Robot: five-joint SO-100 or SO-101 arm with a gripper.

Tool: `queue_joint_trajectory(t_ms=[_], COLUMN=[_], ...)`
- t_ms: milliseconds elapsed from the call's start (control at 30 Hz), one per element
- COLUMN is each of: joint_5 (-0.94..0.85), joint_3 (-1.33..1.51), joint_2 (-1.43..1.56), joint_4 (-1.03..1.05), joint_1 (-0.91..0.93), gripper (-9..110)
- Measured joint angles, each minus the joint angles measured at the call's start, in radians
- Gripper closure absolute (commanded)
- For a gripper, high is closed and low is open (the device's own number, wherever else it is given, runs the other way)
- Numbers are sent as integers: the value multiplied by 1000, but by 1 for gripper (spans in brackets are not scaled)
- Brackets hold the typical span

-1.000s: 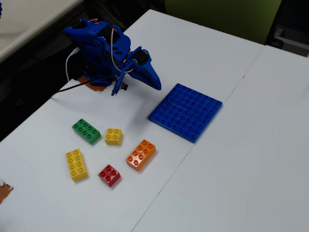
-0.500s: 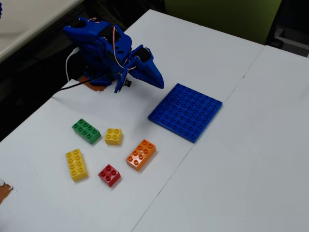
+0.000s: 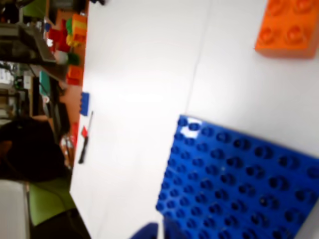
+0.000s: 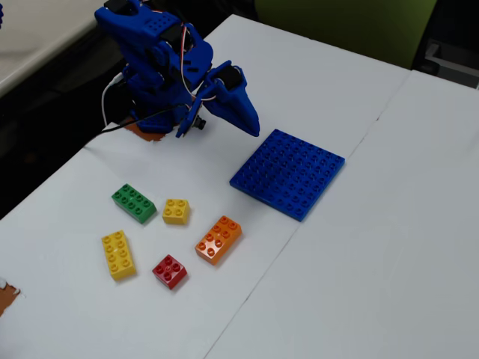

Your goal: Pick up the 2x2 yellow block and go up the 8x8 blue block.

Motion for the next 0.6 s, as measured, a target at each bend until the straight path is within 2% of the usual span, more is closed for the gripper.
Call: queue_joint_trajectory(t_ms=[300, 433, 600], joint_5=[-643, -864, -1150], joint_3=[-379, -543, -865], joint_2=[-308, -423, -601], joint_4=[451, 591, 881], joint_1=[14, 67, 158], gripper=[101, 101, 101])
